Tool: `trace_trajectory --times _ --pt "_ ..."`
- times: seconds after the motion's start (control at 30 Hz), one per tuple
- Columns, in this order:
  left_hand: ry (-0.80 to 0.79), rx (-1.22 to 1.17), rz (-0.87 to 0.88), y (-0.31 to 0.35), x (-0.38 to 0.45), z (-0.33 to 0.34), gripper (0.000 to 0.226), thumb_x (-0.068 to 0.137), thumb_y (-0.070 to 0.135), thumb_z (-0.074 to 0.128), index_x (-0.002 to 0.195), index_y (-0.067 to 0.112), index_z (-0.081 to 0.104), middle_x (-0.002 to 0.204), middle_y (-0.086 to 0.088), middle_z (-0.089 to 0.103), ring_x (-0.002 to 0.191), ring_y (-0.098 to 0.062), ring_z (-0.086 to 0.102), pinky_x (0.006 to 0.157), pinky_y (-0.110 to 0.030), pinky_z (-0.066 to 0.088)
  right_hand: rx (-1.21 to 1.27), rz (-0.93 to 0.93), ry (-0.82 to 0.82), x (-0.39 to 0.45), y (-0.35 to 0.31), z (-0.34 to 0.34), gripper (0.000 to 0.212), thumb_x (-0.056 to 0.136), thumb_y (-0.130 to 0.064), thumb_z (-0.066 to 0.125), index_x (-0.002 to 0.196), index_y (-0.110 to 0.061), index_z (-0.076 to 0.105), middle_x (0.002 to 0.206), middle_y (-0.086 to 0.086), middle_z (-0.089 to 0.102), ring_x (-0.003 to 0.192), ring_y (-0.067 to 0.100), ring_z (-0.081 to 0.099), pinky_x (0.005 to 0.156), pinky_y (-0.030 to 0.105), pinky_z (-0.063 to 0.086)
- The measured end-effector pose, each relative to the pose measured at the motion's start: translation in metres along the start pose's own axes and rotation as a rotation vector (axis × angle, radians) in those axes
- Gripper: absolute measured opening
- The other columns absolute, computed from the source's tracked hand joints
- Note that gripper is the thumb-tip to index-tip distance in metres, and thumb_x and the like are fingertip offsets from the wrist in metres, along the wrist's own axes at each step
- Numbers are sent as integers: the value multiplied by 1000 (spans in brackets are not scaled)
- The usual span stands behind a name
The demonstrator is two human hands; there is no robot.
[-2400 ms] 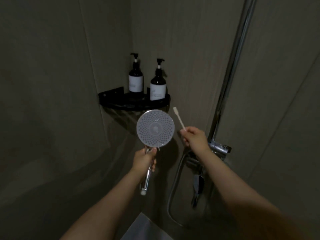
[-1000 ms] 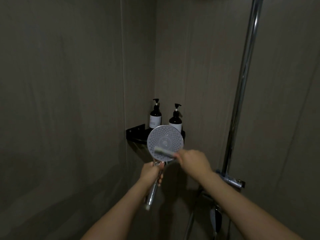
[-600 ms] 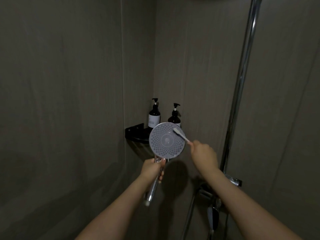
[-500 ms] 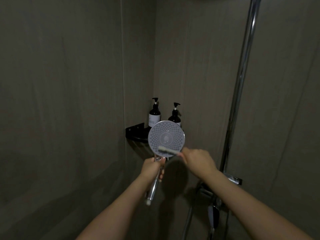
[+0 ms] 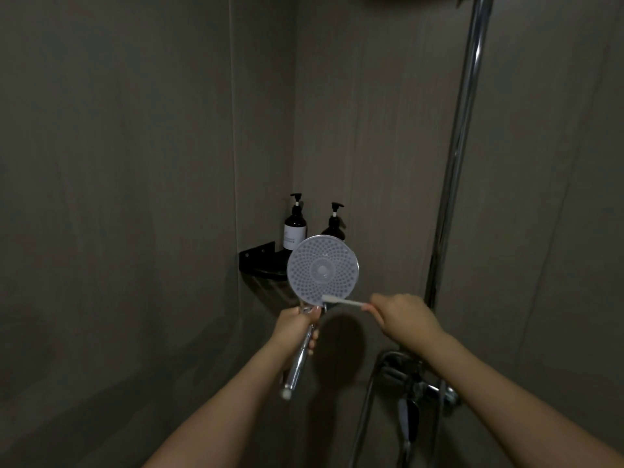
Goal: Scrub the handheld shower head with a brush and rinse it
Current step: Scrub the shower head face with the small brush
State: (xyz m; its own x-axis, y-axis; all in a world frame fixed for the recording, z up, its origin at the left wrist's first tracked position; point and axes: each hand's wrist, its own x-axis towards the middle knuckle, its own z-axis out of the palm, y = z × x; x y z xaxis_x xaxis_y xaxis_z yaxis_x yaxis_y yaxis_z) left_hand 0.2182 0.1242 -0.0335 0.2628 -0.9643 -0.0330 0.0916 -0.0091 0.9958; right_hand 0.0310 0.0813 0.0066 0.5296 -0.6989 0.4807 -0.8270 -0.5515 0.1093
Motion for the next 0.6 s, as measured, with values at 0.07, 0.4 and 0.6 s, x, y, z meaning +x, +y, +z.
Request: trace_trajectory --times 0.07,0.4,0.6 --pt "-12 3 -7 2 0 4 28 92 22 53 67 11 48 48 -6 46 32 -12 39 38 -17 33 8 73 85 -2 2 1 41 98 -41 30 100 -9 56 94 15 69 84 34 66 67 35 47" --pt "-37 14 -18 2 -1 12 28 92 23 52 67 12 46 50 -7 45 31 -12 38 38 -16 32 66 299 121 -4 13 -16 39 98 -36 36 93 -5 58 79 16 69 66 32 63 51 33 38" --pt "-48 68 15 1 -3 20 30 93 21 52 64 12 46 48 -8 45 31 -13 38 37 -16 32 17 132 18 12 -13 -20 37 99 -38 30 105 -12 55 87 8 65 75 24 63 56 30 41"
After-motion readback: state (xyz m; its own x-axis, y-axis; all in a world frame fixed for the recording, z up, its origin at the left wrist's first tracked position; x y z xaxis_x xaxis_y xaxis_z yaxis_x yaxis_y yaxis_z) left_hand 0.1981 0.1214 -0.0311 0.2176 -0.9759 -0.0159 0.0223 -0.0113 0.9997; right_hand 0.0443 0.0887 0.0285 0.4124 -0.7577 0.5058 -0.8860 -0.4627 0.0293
